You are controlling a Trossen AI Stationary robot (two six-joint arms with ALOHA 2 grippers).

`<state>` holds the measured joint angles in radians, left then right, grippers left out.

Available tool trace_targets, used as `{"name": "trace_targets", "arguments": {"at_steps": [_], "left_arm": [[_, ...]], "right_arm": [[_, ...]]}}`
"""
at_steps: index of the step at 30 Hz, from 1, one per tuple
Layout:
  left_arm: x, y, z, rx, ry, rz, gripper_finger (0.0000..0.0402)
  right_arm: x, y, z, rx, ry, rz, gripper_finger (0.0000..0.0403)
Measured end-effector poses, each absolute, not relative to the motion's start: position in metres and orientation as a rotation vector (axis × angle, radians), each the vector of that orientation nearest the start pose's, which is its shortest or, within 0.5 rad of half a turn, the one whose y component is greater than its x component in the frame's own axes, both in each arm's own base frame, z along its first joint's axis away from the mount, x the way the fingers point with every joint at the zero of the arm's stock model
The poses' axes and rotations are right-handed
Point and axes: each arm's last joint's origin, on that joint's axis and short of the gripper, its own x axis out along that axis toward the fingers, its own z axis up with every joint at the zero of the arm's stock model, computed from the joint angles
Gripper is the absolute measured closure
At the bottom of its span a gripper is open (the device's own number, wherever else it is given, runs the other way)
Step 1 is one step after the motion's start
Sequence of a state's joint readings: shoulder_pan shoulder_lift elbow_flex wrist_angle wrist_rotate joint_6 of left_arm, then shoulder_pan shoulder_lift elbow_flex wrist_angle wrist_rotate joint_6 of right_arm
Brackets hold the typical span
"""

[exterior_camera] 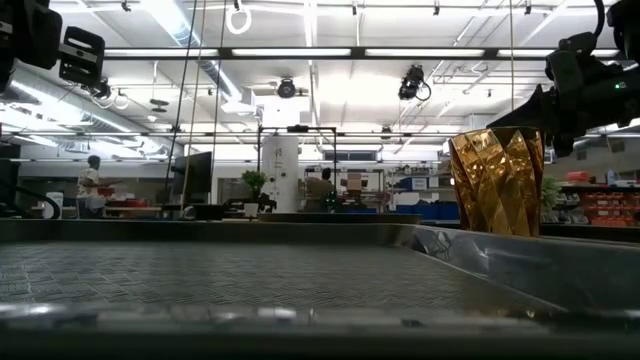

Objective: Pick and place plate/cup/fork/spoon on tray
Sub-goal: Put the brown cup on the black tray

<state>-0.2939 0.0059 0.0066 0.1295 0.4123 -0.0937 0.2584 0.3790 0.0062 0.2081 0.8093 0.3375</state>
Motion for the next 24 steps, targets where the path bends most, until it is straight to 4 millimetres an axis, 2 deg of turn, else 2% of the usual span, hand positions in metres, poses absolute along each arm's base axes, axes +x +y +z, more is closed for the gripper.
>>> {"name": "trace_targets", "arguments": {"at_steps": [4,9,14,20,24], "left_arm": [[0.087,-0.038,0.179,-0.081,-0.114,-0.711,0.023],[0.086,-0.036,0.19,-0.03,-0.26,-0.649,0.023],[0.089,-0.031,0.192,0.106,-0.308,-0.409,0.023],[0.093,-0.025,0.183,0.312,-0.21,-0.157,0.023],[0.093,-0.021,0.183,0.379,-0.195,-0.028,0.023]], "right_arm": [[0.113,0.008,0.153,0.243,0.05,-0.567,0.0375],[0.113,0.008,0.153,0.243,0.05,-0.567,0.0375],[0.113,0.008,0.153,0.243,0.05,-0.567,0.0375],[0.113,0.008,0.153,0.244,0.049,-0.567,0.0375],[0.113,0.008,0.153,0.244,0.049,-0.567,0.0375]]}}
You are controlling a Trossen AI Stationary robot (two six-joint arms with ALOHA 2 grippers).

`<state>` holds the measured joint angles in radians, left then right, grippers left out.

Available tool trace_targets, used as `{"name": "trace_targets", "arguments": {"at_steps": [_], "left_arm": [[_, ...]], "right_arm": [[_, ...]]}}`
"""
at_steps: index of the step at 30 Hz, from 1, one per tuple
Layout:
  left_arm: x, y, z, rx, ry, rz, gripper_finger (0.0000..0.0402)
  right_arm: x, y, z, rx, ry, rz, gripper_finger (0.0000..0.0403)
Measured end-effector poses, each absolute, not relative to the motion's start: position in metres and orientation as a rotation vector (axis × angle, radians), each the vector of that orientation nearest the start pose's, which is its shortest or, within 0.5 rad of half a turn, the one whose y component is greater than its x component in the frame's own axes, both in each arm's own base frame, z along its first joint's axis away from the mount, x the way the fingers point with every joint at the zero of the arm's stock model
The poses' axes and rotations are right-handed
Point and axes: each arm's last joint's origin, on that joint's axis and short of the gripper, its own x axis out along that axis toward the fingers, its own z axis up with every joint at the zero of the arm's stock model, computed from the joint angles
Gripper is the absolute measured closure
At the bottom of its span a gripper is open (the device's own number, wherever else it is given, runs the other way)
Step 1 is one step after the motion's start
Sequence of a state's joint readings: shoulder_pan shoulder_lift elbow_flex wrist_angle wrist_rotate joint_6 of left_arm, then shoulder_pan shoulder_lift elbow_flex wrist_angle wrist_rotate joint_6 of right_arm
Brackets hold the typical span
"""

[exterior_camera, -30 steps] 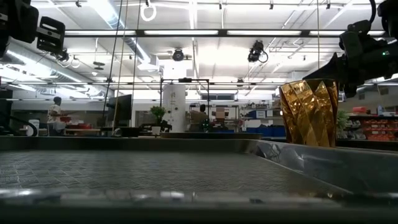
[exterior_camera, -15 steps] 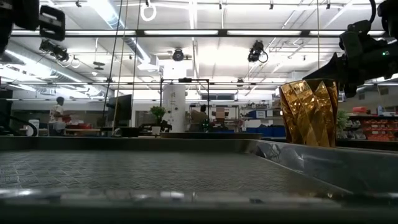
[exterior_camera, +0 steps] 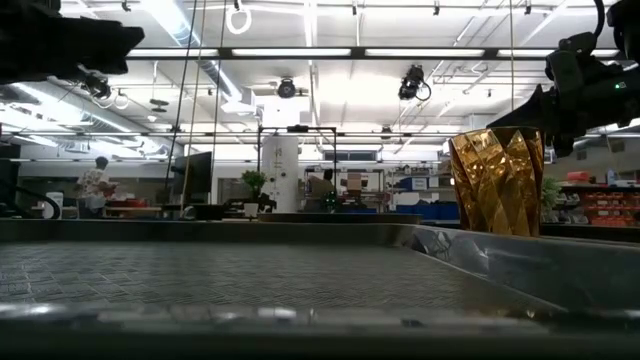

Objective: Pick and place plate/cup/fork/spoon on tray
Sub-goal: Put the brown cup on the black tray

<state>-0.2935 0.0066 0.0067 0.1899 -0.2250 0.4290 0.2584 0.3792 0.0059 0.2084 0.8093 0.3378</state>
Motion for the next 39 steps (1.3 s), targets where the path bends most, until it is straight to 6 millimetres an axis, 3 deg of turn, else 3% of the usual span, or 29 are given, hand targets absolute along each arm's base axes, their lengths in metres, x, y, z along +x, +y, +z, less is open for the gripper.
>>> {"name": "trace_targets", "arguments": {"at_steps": [8,12,19,32,39], "left_arm": [[0.092,-0.016,0.19,0.49,-0.237,0.106,0.023],[0.089,-0.01,0.202,0.508,-0.346,0.202,0.023],[0.087,-0.007,0.209,0.328,-0.449,0.155,0.023],[0.115,-0.009,0.191,-0.085,-0.236,0.062,0.023],[0.13,-0.01,0.189,-0.217,-0.251,0.079,0.023]], "right_arm": [[0.113,0.008,0.153,0.243,0.049,-0.567,0.0375],[0.113,0.008,0.153,0.243,0.05,-0.567,0.0375],[0.113,0.008,0.153,0.243,0.05,-0.567,0.0375],[0.113,0.008,0.153,0.243,0.05,-0.567,0.0375],[0.113,0.008,0.153,0.244,0.05,-0.567,0.0375]]}}
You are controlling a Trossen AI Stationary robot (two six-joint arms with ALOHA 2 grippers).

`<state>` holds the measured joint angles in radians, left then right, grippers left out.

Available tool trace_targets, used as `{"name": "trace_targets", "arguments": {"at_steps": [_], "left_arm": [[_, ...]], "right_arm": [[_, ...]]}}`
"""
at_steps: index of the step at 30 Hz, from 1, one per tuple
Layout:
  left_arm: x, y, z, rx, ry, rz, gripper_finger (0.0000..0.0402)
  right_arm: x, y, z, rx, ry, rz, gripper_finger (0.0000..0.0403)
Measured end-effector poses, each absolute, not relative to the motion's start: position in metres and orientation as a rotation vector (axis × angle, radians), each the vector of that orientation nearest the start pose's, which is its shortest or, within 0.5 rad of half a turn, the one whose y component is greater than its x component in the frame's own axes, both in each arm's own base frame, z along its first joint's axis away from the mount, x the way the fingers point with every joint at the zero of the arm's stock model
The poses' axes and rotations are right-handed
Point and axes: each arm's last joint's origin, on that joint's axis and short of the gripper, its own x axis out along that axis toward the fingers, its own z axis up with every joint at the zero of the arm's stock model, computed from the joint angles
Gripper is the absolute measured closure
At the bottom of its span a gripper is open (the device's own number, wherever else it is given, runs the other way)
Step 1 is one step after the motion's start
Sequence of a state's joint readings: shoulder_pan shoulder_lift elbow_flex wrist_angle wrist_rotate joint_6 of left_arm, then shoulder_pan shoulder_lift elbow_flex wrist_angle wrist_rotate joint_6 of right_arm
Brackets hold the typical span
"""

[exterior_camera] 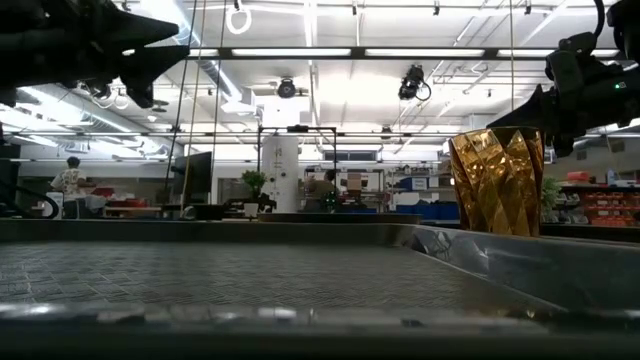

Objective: Pick and place plate/cup/fork/spoon on tray
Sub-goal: Put the brown cup on the black tray

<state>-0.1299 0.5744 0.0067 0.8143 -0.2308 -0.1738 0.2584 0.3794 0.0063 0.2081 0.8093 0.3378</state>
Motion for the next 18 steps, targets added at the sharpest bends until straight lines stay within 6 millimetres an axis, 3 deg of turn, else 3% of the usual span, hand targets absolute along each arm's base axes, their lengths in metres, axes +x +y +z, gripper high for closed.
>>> {"name": "trace_targets", "arguments": {"at_steps": [11,18], "left_arm": [[0.13,-0.01,0.202,-0.299,-0.39,0.06,0.023],[0.146,-0.007,0.219,-0.226,-0.369,0.198,0.023]], "right_arm": [[0.113,0.008,0.153,0.243,0.05,-0.567,0.0375],[0.113,0.008,0.153,0.244,0.049,-0.567,0.0375]]}}
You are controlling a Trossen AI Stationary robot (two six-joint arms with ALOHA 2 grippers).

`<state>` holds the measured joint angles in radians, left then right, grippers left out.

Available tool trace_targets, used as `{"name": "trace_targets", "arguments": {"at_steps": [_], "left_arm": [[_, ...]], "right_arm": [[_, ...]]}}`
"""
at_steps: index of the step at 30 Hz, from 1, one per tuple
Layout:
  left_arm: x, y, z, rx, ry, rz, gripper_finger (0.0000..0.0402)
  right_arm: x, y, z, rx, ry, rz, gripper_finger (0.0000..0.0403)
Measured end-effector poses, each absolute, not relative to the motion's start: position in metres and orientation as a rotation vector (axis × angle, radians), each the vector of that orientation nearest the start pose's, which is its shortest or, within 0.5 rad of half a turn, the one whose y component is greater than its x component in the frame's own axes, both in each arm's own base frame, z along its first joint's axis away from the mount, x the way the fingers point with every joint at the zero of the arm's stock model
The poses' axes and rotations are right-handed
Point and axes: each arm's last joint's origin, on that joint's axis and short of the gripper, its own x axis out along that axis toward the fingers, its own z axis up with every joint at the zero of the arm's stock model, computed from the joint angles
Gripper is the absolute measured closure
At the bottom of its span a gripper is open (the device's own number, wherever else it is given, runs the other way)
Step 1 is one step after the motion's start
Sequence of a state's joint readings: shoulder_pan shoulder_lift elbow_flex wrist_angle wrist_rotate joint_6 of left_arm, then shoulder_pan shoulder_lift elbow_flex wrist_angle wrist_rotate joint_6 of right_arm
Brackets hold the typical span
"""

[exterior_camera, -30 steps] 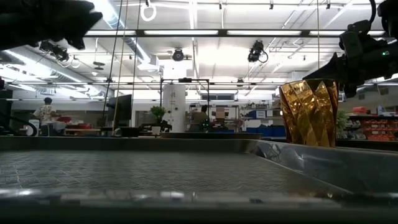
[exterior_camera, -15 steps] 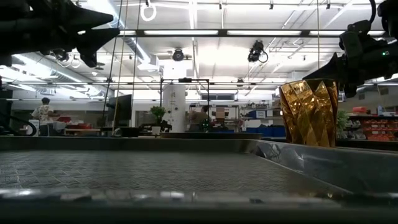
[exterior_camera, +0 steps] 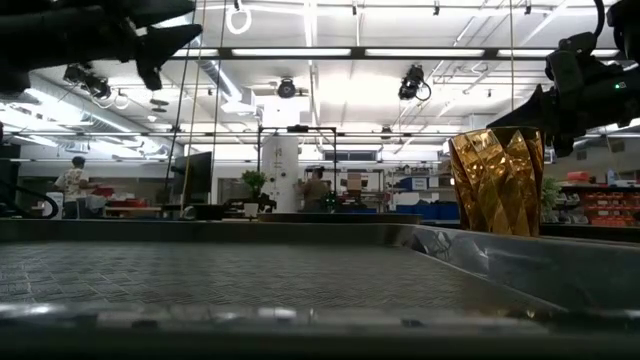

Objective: Pick and place plate/cup/fork/spoon on tray
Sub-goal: Put the brown cup on the black tray

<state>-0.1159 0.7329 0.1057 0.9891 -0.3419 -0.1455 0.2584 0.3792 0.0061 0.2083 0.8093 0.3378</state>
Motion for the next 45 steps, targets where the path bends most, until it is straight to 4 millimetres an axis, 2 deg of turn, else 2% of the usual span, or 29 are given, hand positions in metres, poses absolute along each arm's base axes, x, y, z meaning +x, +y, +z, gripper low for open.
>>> {"name": "trace_targets", "arguments": {"at_steps": [3,8,13,16,27,36,40,45], "left_arm": [[0.168,-0.006,0.229,-0.206,-0.332,0.222,0.023],[0.216,-0.008,0.239,-0.169,-0.179,0.234,0.023],[0.265,-0.013,0.24,-0.145,-0.008,0.236,0.023],[0.294,-0.013,0.24,-0.107,0.072,0.179,0.023],[0.385,0.0,0.239,-0.106,0.408,0.035,0.023],[0.434,-0.008,0.243,0.055,0.638,-0.123,0.023],[0.451,-0.015,0.246,0.132,0.689,-0.166,0.023],[0.461,-0.028,0.248,0.306,0.741,-0.269,0.023]], "right_arm": [[0.113,0.008,0.153,0.244,0.05,-0.567,0.0375],[0.113,0.008,0.153,0.244,0.049,-0.567,0.0375],[0.113,0.008,0.153,0.243,0.05,-0.567,0.0375],[0.113,0.008,0.153,0.244,0.049,-0.567,0.0375],[0.113,0.008,0.153,0.244,0.05,-0.567,0.0375],[0.113,0.008,0.153,0.244,0.049,-0.567,0.0375],[0.113,0.008,0.154,0.248,0.042,-0.566,0.0375],[0.113,0.008,0.155,0.252,0.035,-0.565,0.0375]]}}
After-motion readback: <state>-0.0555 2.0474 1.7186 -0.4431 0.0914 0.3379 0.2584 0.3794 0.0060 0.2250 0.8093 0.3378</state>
